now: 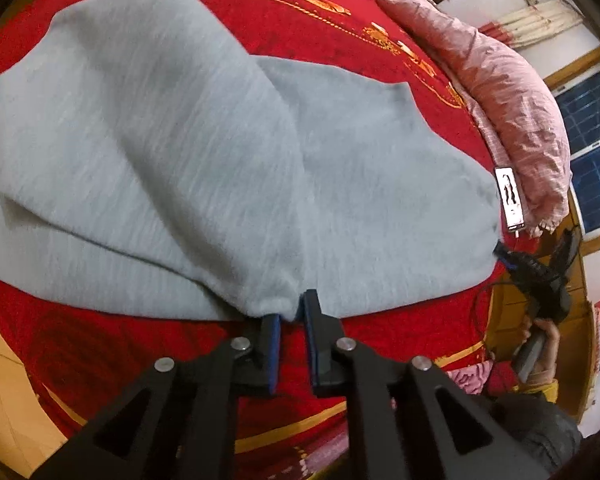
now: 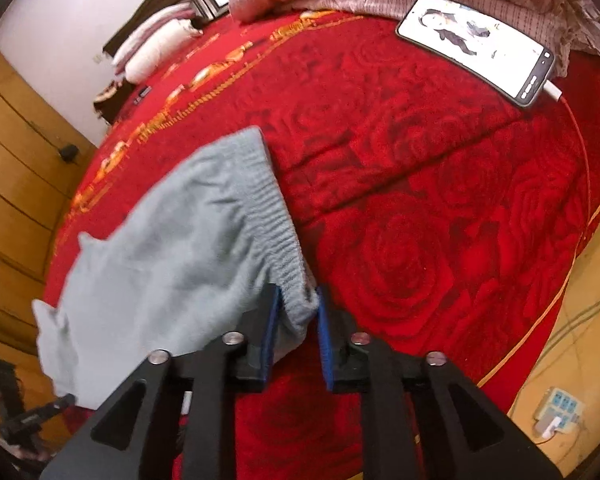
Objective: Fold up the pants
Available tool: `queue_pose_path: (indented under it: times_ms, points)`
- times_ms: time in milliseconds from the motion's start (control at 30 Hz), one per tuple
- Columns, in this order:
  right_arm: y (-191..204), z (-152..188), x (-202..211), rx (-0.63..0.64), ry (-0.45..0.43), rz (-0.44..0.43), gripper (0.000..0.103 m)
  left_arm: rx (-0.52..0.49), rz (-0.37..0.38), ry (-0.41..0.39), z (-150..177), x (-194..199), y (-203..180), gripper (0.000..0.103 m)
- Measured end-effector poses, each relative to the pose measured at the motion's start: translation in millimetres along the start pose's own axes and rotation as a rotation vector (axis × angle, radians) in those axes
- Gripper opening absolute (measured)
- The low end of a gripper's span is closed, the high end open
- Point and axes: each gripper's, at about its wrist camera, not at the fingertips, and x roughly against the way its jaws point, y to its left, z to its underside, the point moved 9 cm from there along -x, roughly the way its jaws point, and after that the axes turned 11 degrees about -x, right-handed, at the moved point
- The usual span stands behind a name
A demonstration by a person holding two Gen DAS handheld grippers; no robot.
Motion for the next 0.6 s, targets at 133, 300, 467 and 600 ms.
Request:
queue_pose_path:
  times_ms: [133,300,467,600]
  points:
    - [-3.6,0.8,4.6,0.014,0.001,0.034,0.033,-0.001,-0.025,-0.034,2.2,19.6,5.1,0.033]
    - [5.5,-4.3,34.5,0.065,-0.069,0.077,0.033,0.038,-0.097,-0.129,6.9,65.9,34.4,0.044]
    - [32.3,-6.7,62.4,0.153,-0.146,0.1,0.036,0.154,-0.207,-0.226,5.0,96.7,86.6,0.045]
    - [60.9,1.6,62.5,0.211,-0.137,0.058,0.037,0.215,-0.236,-0.287,-6.4,98.4,111.4,0.045]
